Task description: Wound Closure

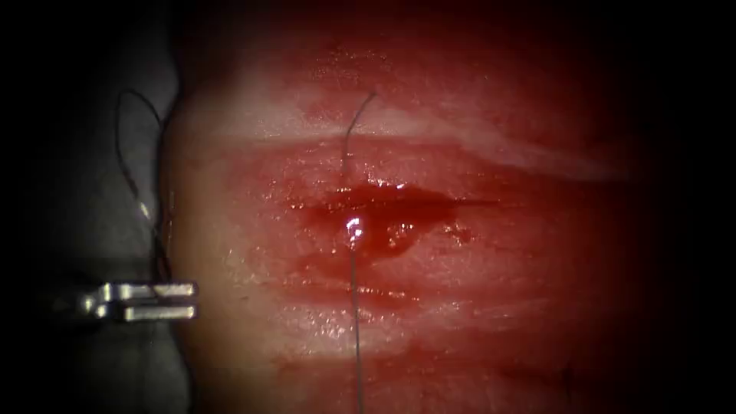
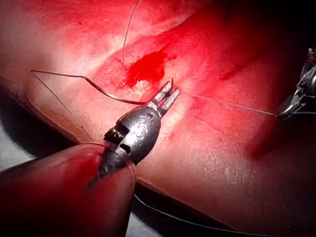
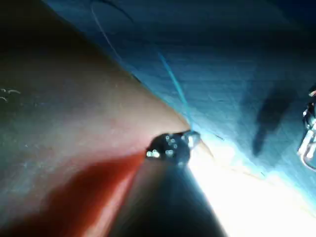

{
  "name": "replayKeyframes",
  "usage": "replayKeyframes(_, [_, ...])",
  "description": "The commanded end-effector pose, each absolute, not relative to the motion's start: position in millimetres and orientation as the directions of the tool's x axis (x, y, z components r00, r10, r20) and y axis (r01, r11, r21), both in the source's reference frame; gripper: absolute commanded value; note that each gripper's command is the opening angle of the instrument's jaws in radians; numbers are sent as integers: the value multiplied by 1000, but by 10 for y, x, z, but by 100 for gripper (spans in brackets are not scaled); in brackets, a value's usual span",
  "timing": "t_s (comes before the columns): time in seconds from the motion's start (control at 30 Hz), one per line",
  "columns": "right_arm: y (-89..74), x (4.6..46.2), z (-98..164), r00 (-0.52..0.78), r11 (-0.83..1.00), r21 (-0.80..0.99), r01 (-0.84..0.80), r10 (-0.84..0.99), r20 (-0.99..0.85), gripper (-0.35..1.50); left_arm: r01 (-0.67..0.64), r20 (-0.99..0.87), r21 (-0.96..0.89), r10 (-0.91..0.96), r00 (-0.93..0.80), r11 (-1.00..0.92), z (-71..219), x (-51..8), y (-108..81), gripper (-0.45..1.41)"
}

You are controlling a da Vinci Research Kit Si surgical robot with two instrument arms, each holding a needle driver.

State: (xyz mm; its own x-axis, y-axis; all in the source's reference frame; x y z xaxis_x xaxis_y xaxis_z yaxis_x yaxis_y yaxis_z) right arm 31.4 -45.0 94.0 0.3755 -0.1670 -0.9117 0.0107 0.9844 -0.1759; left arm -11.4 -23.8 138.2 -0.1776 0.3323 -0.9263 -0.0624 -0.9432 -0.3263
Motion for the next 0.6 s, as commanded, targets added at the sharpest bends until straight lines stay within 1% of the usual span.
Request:
replayKeyframes(0.03, [-462,318,941,374,985,-170,17,-164,-913,-35,-61,-925,-332,337,-177,-941,1388,-119,-249,-45])
replayKeyframes(0.6, [-503,328,899,374,988,-138,74,-156,-914,-35,-61,-925,-332,337,-177,-941,1387,-119,-249,-45])
